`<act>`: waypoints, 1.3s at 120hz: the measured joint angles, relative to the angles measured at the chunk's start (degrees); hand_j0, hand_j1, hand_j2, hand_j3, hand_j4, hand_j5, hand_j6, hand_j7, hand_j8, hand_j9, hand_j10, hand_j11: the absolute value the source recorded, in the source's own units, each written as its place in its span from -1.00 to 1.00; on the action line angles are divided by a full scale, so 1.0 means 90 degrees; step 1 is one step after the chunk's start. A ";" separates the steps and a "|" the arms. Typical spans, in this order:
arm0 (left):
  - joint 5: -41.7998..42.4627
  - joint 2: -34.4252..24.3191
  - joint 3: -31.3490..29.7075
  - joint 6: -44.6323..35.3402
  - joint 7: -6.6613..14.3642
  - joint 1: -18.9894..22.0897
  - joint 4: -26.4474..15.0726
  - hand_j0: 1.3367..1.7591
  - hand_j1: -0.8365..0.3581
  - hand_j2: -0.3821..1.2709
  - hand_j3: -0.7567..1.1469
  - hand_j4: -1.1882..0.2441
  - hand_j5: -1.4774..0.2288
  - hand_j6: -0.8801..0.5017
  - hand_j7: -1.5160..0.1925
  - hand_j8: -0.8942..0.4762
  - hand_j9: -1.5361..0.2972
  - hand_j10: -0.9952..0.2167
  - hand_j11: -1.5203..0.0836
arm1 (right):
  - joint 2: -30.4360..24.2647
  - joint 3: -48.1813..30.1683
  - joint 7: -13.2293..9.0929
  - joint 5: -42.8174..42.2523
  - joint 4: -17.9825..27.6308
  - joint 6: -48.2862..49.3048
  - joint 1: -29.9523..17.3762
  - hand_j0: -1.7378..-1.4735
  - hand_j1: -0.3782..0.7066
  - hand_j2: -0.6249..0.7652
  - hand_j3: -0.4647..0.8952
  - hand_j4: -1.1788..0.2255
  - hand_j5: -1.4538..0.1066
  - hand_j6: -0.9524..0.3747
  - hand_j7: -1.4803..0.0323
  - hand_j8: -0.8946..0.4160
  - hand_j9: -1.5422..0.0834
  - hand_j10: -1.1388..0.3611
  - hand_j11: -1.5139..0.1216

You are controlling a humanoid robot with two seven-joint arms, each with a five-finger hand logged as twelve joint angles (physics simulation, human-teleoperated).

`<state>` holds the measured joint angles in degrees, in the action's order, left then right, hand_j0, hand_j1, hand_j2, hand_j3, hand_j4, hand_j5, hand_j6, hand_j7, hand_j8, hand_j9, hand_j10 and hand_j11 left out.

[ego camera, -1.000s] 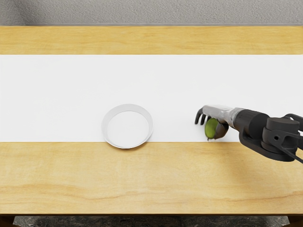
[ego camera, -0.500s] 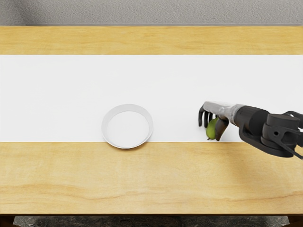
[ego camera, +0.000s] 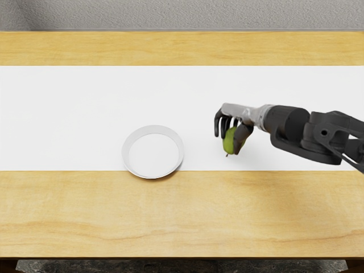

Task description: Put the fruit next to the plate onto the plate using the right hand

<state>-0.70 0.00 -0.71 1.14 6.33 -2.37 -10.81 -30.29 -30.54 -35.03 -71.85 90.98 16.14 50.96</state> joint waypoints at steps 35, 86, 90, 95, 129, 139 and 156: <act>0.0000 0.0000 0.0000 0.0000 0.0000 0.0000 0.0000 0.52 0.95 -0.53 -0.20 0.64 0.71 0.25 0.75 0.28 0.65 0.62 0.87 | 0.0672 -0.0093 0.0003 0.0264 -0.0222 0.0044 0.0294 -0.39 0.23 0.79 -0.32 -0.51 -0.59 -0.83 -0.50 -0.36 -0.47 -0.13 -0.51; 0.0000 0.0000 0.0000 0.0000 0.0000 0.0000 0.0000 0.52 0.95 -0.53 -0.20 0.64 0.71 0.25 0.75 0.28 0.65 0.62 0.87 | 0.2149 -0.0096 0.0002 0.0309 -0.1450 0.0053 0.0953 -0.39 0.22 0.79 -0.32 -0.54 -0.63 -0.88 -0.54 -0.33 -0.51 -0.12 -0.54; 0.0000 0.0000 0.0000 0.0000 0.0000 0.0000 0.0000 0.52 0.95 -0.53 -0.20 0.64 0.71 0.25 0.75 0.28 0.65 0.62 0.87 | 0.2243 -0.0097 0.0001 0.0301 -0.1489 0.0050 0.0979 -0.39 0.22 0.78 -0.32 -0.55 -0.62 -0.88 -0.54 -0.35 -0.50 -0.15 -0.54; 0.0000 0.0000 0.0000 0.0000 0.0000 0.0000 0.0000 0.52 0.95 -0.53 -0.20 0.64 0.71 0.25 0.75 0.28 0.65 0.62 0.87 | 0.2346 -0.0097 0.0003 0.0303 -0.1555 0.0044 0.0999 -0.39 0.21 0.80 -0.32 -0.55 -0.62 -0.88 -0.54 -0.37 -0.50 -0.17 -0.55; 0.0000 0.0000 0.0000 0.0000 0.0000 0.0000 0.0000 0.52 0.95 -0.53 -0.20 0.64 0.71 0.25 0.75 0.28 0.65 0.62 0.87 | 0.2793 0.0041 0.0004 0.0254 -0.2074 0.0016 0.0933 -0.38 0.11 0.78 -0.32 -0.57 -0.59 -0.88 -0.54 -0.50 -0.48 -0.28 -0.55; 0.0000 0.0000 0.0001 0.0000 0.0000 0.0000 0.0000 0.52 0.95 -0.53 -0.20 0.64 0.71 0.25 0.75 0.28 0.65 0.62 0.87 | 0.2917 0.0079 0.0003 0.0249 -0.2215 0.0020 0.0924 -0.38 0.10 0.77 -0.32 -0.57 -0.59 -0.88 -0.54 -0.50 -0.48 -0.27 -0.55; 0.0000 0.0000 0.0001 0.0000 0.0000 0.0000 0.0000 0.52 0.95 -0.53 -0.20 0.64 0.71 0.25 0.75 0.28 0.65 0.62 0.87 | 0.3046 0.0114 0.0003 0.0248 -0.2330 0.0031 0.0981 -0.38 0.10 0.77 -0.32 -0.56 -0.60 -0.88 -0.54 -0.51 -0.48 -0.28 -0.56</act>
<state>-0.70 0.00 -0.70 1.14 6.33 -2.37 -10.81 -2.88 -29.51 -35.00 -69.62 70.00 16.42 59.79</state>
